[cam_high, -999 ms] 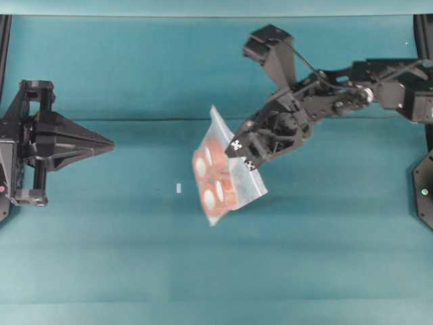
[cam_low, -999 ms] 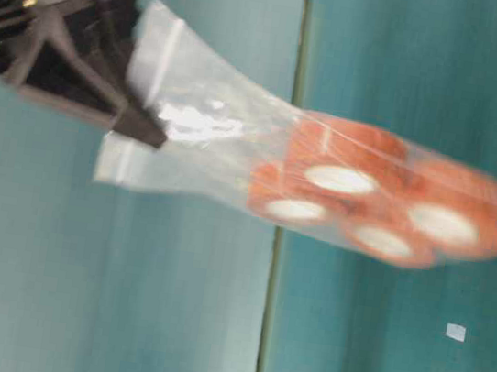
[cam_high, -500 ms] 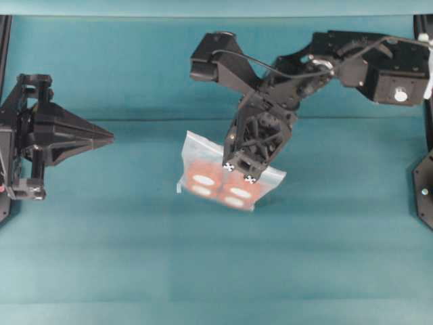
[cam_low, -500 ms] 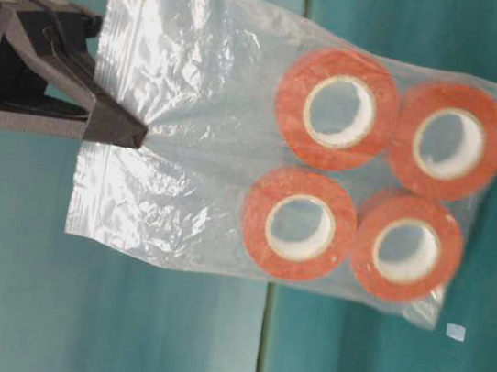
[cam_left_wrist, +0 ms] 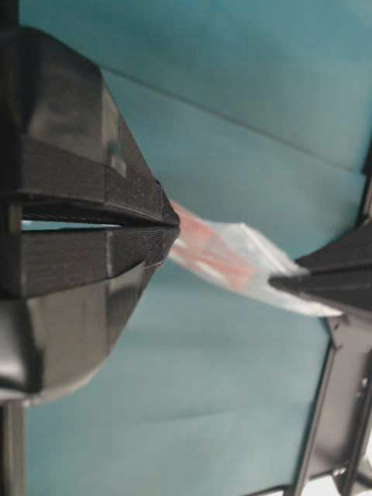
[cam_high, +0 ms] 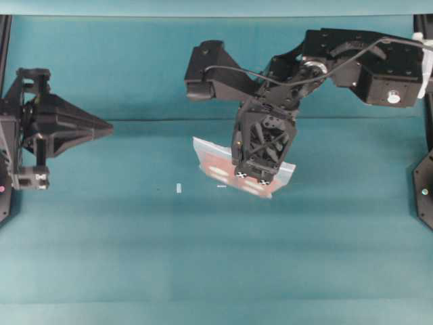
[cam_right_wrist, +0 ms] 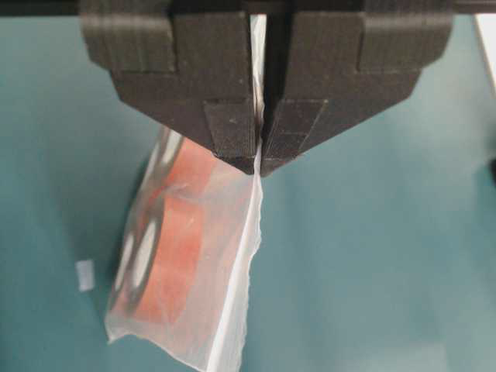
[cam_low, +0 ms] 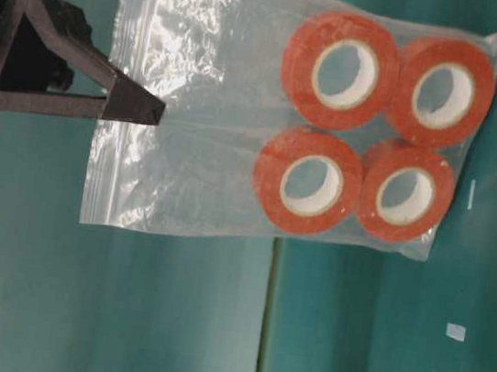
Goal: Hand over the clear zip bag and make it stand upright.
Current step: 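Lift the bag with the right gripper and rotate it to hang vertically, then hold the hanging bag with the right gripper near table center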
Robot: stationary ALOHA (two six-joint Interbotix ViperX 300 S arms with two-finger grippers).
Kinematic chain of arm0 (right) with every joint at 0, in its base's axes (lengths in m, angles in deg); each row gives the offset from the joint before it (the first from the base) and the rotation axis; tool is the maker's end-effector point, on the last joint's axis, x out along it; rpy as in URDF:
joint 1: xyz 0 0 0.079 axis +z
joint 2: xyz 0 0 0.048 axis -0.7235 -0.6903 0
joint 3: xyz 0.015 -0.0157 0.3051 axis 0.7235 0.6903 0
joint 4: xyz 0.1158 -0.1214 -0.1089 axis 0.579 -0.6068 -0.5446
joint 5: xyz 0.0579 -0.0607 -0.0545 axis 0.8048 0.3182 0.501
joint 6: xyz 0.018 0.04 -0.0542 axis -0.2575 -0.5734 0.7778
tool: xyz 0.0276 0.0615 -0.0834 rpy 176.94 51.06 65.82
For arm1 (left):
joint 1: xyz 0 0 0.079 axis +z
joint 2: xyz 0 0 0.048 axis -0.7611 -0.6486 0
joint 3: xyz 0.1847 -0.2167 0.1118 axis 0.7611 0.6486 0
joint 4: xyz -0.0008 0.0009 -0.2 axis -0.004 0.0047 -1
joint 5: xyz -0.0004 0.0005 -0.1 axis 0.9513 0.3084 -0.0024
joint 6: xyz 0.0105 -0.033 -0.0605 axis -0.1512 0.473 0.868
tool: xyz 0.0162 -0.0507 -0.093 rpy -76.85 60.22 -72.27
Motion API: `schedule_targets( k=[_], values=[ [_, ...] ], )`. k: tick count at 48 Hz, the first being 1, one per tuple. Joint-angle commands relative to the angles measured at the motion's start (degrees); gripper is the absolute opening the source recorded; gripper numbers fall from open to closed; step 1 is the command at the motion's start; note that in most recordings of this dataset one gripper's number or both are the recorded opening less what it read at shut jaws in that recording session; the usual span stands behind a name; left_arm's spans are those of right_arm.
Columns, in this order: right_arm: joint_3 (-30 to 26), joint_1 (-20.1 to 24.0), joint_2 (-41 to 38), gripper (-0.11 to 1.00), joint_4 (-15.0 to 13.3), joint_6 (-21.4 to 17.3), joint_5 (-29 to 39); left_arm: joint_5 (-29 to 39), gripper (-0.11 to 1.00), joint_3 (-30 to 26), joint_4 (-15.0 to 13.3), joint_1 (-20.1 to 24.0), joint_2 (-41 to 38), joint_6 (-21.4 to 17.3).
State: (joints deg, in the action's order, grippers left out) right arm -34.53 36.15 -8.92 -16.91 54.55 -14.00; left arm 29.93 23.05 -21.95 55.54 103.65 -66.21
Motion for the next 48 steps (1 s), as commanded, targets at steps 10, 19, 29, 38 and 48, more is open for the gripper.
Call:
schedule_targets(
  k=[10,19,29,38,48],
  values=[
    [-2.11,1.14,0.35,0.02,-2.64,5.98,0.70,5.01,-0.01,-2.02,0.09,0.44,-0.35,3.87],
    [-2.55,1.32,0.18,0.02,-2.90,9.49,0.88,2.72,-0.01,-1.93,0.09,0.97,-0.35,3.69],
    [-3.69,1.41,-0.44,0.02,-2.90,12.22,1.93,2.37,-0.01,-2.55,0.09,0.88,-0.18,4.48],
    [-5.19,1.76,-1.23,0.02,-2.90,14.68,3.16,2.29,-0.01,-2.55,0.09,1.23,-0.09,4.39],
    [-6.06,2.02,-1.93,0.02,-2.99,15.82,3.16,2.20,0.15,-2.55,0.09,1.23,-0.53,3.96]
  ],
)
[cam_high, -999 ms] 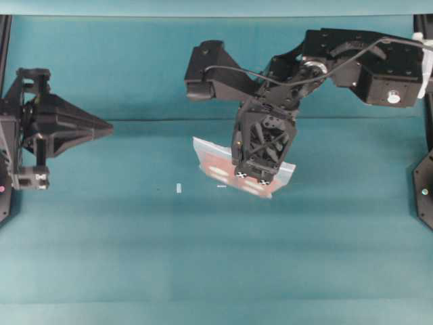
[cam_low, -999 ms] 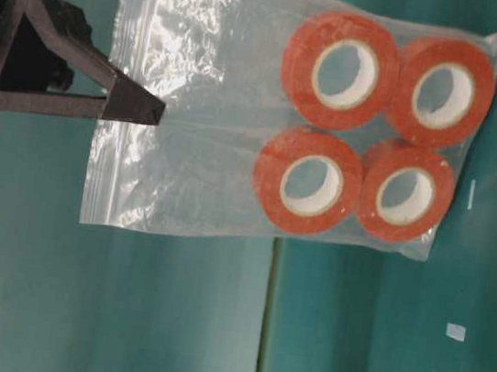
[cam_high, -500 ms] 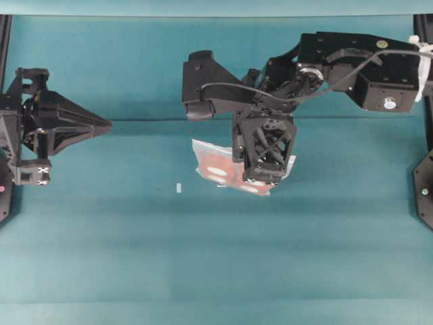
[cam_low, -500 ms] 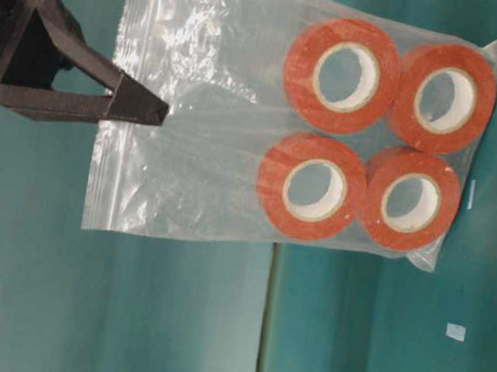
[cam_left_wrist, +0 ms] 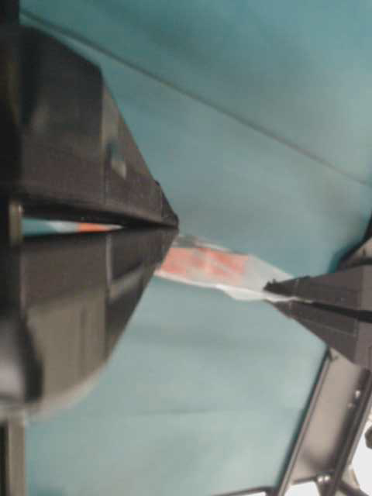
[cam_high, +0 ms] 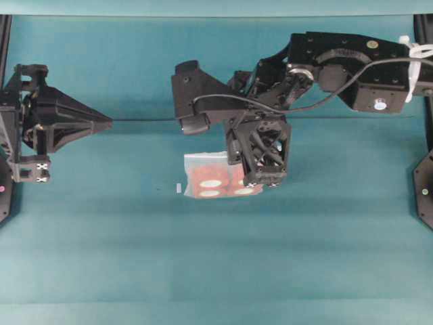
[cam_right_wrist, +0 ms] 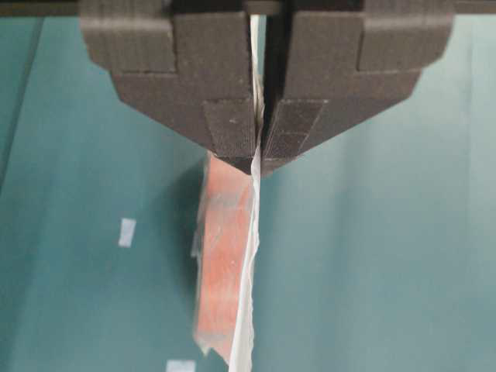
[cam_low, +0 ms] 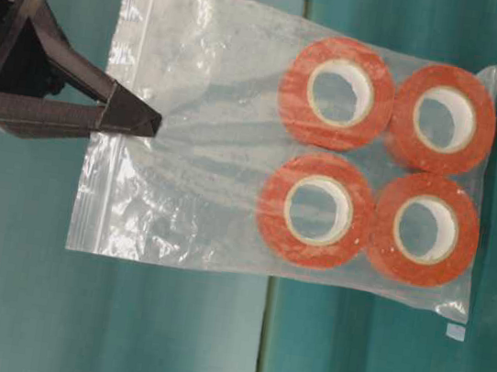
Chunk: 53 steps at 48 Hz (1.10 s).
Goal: Hand over the clear zip bag and make it stand upright.
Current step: 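Hold the hanging bag with the right gripper near table center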
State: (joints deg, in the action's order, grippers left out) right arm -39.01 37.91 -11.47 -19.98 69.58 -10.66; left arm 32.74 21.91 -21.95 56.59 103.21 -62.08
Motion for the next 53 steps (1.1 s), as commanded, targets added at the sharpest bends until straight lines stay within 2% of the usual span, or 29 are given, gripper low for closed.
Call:
schedule_targets(
  k=[1,3,11,13,15,24,36,53],
  values=[
    [-1.58,0.35,0.53,0.02,0.09,0.79,-0.18,-0.53,0.20,-1.41,0.09,0.09,-0.18,-0.26],
    [-1.58,0.35,0.44,0.02,0.00,0.79,-0.18,-0.53,0.28,-1.32,0.09,0.18,-0.44,-0.35],
    [-1.58,0.44,0.35,0.02,-2.37,0.88,0.53,-0.26,0.78,-0.53,0.18,0.09,-1.32,-0.62],
    [-1.58,0.35,0.35,0.02,-2.99,0.88,0.62,-0.26,0.88,-0.26,0.09,0.18,-1.49,-0.88],
    [-1.58,0.35,0.44,0.02,-3.43,0.97,0.70,-0.18,0.92,-0.09,0.09,0.18,-1.41,-1.14],
    [-1.67,0.26,0.35,0.02,-4.04,1.41,0.62,0.26,0.88,1.05,0.18,0.18,-1.14,-3.78],
    [-2.37,0.09,0.09,0.02,-4.13,2.64,0.88,2.81,0.88,1.49,0.18,0.09,-1.05,-10.46],
    [-3.08,-0.26,0.09,0.02,-4.13,2.90,1.14,3.08,0.88,1.58,0.18,0.18,-1.05,-11.51]
  ],
)
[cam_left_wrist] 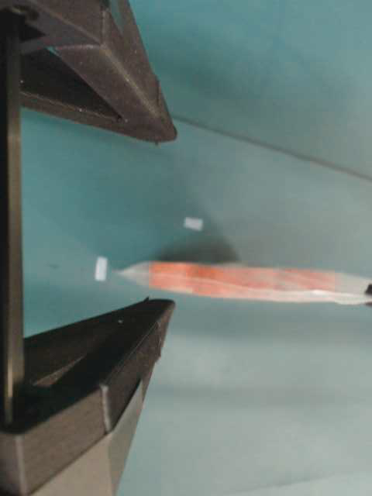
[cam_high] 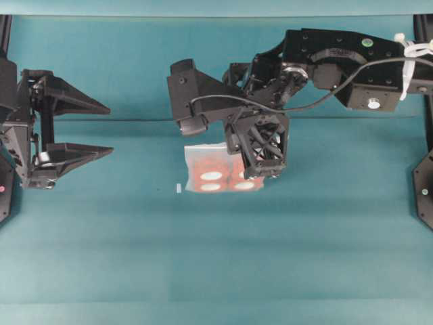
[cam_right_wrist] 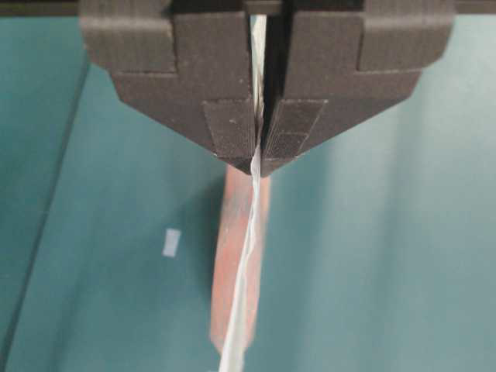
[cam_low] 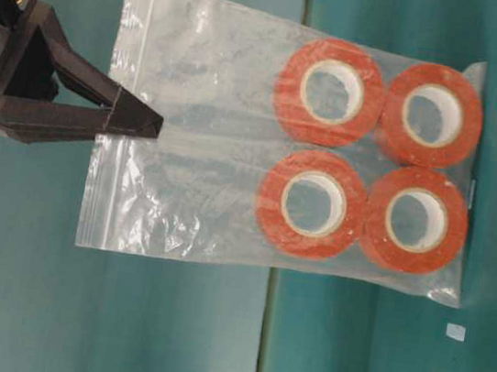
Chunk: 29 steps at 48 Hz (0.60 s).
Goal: Hand over the clear zip bag and make it stand upright.
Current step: 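Hold the hanging bag with the right gripper near table center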
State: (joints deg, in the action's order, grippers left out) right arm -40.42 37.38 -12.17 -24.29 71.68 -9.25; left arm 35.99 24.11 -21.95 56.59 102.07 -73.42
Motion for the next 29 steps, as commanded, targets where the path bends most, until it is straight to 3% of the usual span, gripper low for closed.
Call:
schedule_targets(
  k=[1,29],
  values=[
    [-1.76,0.18,0.79,0.02,0.18,0.70,-0.35,-0.18,0.88,-0.53,0.18,0.18,0.09,-0.18],
    [-0.62,1.76,0.70,0.02,0.26,-0.44,-1.67,-1.14,0.87,0.09,0.18,0.09,-0.26,0.62]
  ],
)
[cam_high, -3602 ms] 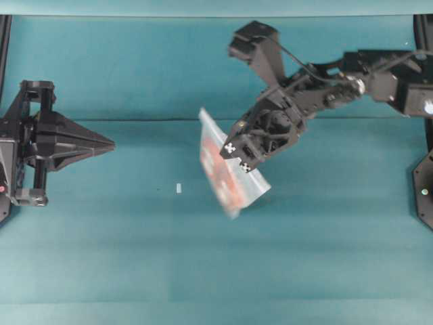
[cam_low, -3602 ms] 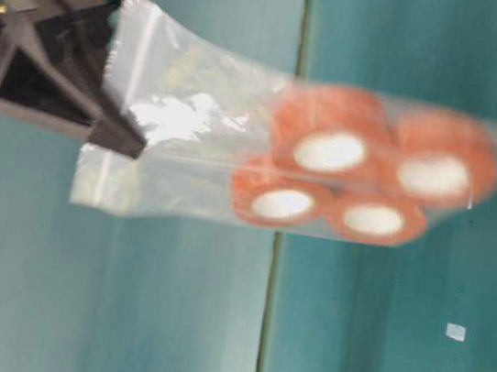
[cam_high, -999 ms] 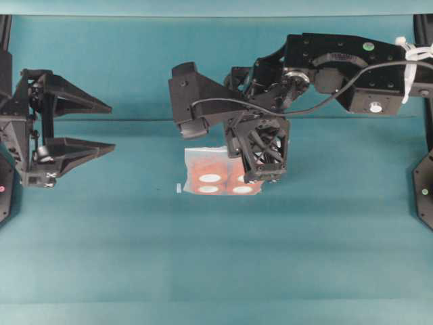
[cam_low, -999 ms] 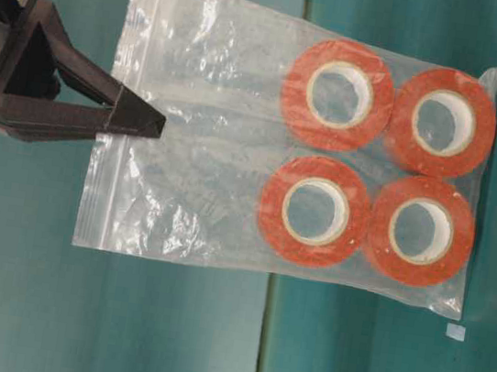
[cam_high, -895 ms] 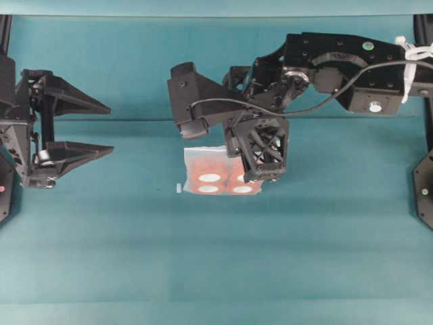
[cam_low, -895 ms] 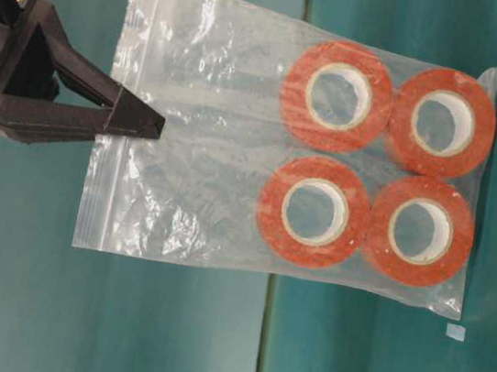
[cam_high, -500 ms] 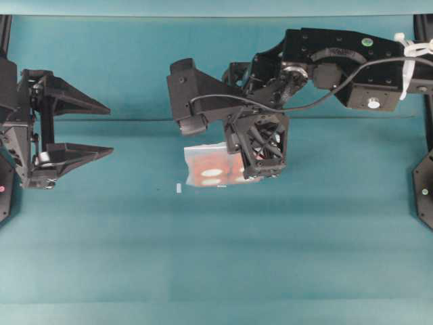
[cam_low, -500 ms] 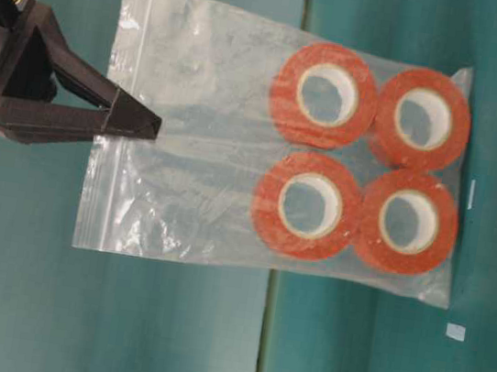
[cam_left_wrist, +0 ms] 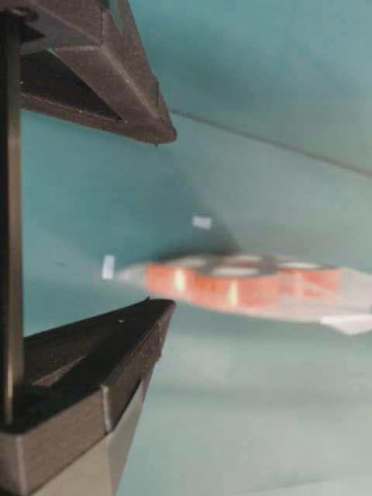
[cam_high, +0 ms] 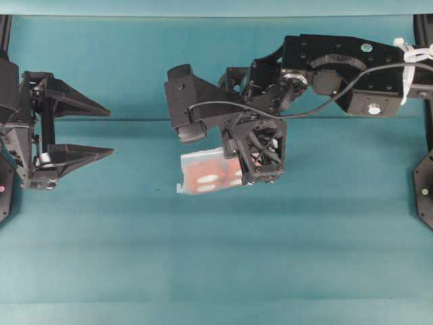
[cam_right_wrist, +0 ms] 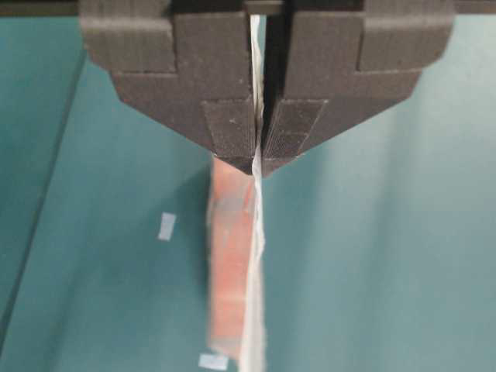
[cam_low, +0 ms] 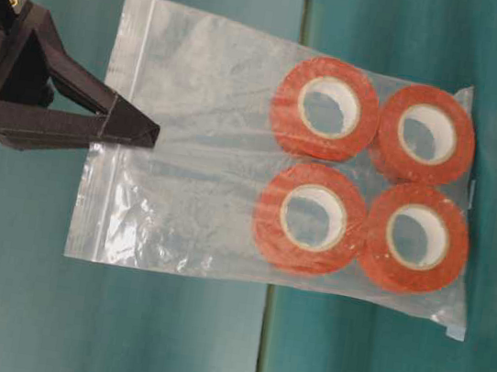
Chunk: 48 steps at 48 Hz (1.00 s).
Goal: Hand over the clear zip bag and make it stand upright.
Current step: 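Hold the hanging bag with the right gripper near table center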
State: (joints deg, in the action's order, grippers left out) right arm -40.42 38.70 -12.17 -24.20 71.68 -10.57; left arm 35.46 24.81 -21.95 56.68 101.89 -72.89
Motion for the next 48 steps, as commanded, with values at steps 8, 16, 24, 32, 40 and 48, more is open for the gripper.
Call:
schedule_targets(
  k=[8,16,24,32,40,48],
  values=[
    [0.79,0.44,0.62,0.02,0.18,-2.29,-0.70,-0.62,0.87,-0.53,0.09,0.09,-0.09,0.09],
    [0.62,0.35,0.53,0.02,0.09,-5.71,-1.41,-0.70,0.87,-0.62,0.18,0.09,-0.09,0.09],
    [0.44,0.00,0.53,0.02,0.09,-10.02,-1.93,-0.70,0.87,-0.62,0.18,0.09,-0.09,-0.09],
    [0.18,-0.26,0.53,0.02,0.09,-11.43,-2.02,-0.70,0.87,-0.62,0.09,0.09,-0.09,-0.09],
    [-0.35,-0.62,0.53,0.02,0.09,-11.69,-1.67,-0.79,0.87,-0.62,0.18,0.09,-0.09,-0.09],
    [-1.49,-1.23,0.53,0.02,0.09,-12.66,-1.49,-0.70,0.87,-0.62,0.18,0.09,-0.09,0.09]
  ],
)
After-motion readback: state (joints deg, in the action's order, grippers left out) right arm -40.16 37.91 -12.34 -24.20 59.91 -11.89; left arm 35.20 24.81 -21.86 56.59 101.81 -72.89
